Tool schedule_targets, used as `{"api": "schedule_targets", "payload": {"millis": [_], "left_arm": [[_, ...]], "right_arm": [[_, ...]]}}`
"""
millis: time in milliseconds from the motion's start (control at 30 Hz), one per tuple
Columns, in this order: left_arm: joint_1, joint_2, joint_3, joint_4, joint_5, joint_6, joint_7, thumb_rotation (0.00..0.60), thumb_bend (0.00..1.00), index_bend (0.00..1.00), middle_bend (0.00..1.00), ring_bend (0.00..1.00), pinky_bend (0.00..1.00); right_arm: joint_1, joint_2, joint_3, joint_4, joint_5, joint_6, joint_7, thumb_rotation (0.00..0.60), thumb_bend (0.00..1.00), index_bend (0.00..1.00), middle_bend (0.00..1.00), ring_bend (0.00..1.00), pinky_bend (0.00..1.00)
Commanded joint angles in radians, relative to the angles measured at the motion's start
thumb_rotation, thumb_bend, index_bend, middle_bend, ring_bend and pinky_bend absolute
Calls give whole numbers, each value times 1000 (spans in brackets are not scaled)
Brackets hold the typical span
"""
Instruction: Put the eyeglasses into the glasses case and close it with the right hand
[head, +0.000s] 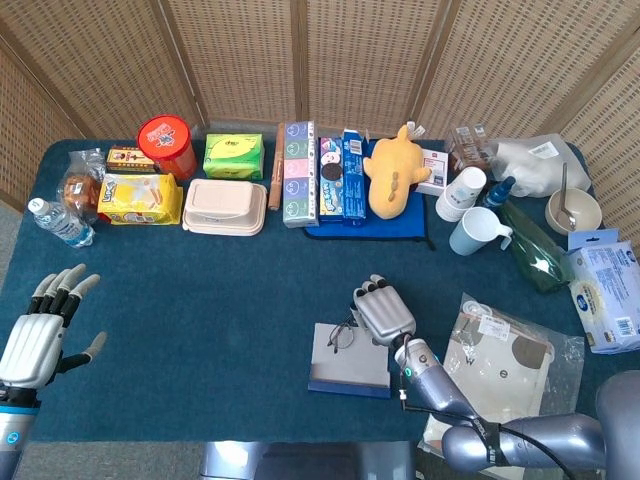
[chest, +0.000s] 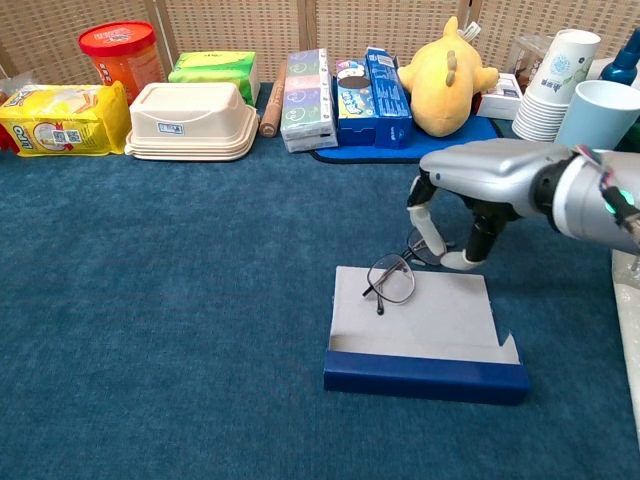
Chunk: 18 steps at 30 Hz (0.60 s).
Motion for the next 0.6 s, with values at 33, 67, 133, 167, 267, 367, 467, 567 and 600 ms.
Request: {"api": "schedule_targets", "payload": {"millis": [33,67,133,167,267,367,467,567,600], "left_arm": [[-2,-1,0,2,1,-1,-3,600,284,117,39,0,0],[-2,-1,1,2,3,0,-3,600,284,117,39,0,0],[4,0,3,2,4,10,-7,600,285,117,39,0,0],[6,1,4,2,5,12,-9,600,285,117,39,0,0],[12,5,8,3,5,19,-11,600,285,117,39,0,0],[19,11,10,3,6,29,-14,600,285,117,39,0,0],[23,16,13,2,7,33,-16,600,285,117,39,0,0],[25,20,15,1,9,35,-15,600,285,117,39,0,0],[25,20,15,0,9,36,-15,600,285,117,39,0,0]], "right_arm": [[-12,11,-11,-25,-22,22,-16,600,283,615,350,227,165],[-10,15,-9,-32,-30,26,-24,600,283,615,350,227,165],[5,27,8,-50,-50,27,-42,600,287,600,347,228,165],[9,32,12,-53,-46,21,-44,600,290,588,345,228,165],[22,42,22,-49,-40,-2,-45,600,305,512,319,224,165],[34,48,28,-35,-34,-27,-42,600,311,413,281,202,165],[41,50,31,-25,-33,-43,-36,600,311,348,267,190,164],[47,48,29,-15,-41,-55,-33,600,308,319,263,185,165],[48,47,28,-12,-44,-58,-32,600,303,314,262,184,165]]}}
